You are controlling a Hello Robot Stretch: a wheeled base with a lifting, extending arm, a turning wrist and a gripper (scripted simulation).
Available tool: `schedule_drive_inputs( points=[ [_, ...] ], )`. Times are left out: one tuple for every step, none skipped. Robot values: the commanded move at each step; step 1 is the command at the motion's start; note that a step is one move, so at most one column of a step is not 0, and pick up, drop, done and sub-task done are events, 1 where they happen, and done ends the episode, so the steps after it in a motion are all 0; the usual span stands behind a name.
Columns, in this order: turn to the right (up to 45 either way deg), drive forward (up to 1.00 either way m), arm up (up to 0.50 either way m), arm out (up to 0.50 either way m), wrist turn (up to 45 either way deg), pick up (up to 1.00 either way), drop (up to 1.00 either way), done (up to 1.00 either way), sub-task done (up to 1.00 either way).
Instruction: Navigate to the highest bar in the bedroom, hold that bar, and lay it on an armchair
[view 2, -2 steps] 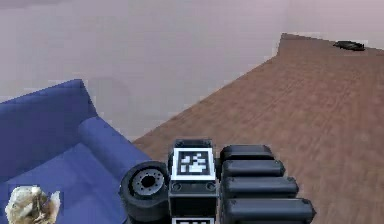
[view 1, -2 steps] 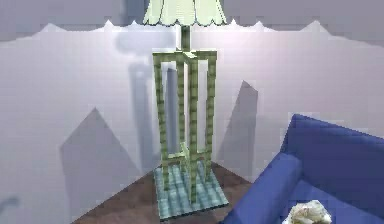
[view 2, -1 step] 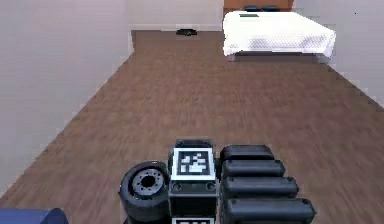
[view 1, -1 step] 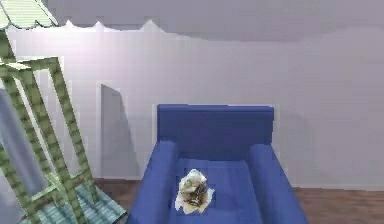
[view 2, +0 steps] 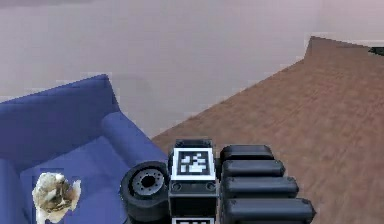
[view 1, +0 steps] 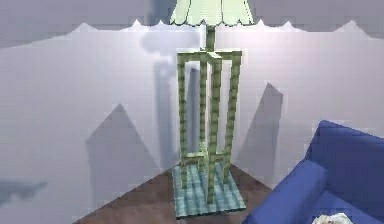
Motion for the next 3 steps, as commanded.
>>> schedule_drive_inputs(
  points=[
    [-24.0, 0.0, 0.0, 0.0, 0.0, 0.0, 0.0, 0.0, 0.0],
    [0.0, 0.0, 0.0, 0.48, 0.0, 0.0, 0.0, 0.0, 0.0],
    [0.0, 0.0, 0.0, 0.0, 45.0, 0.0, 0.0, 0.0, 0.0]
  ],
)
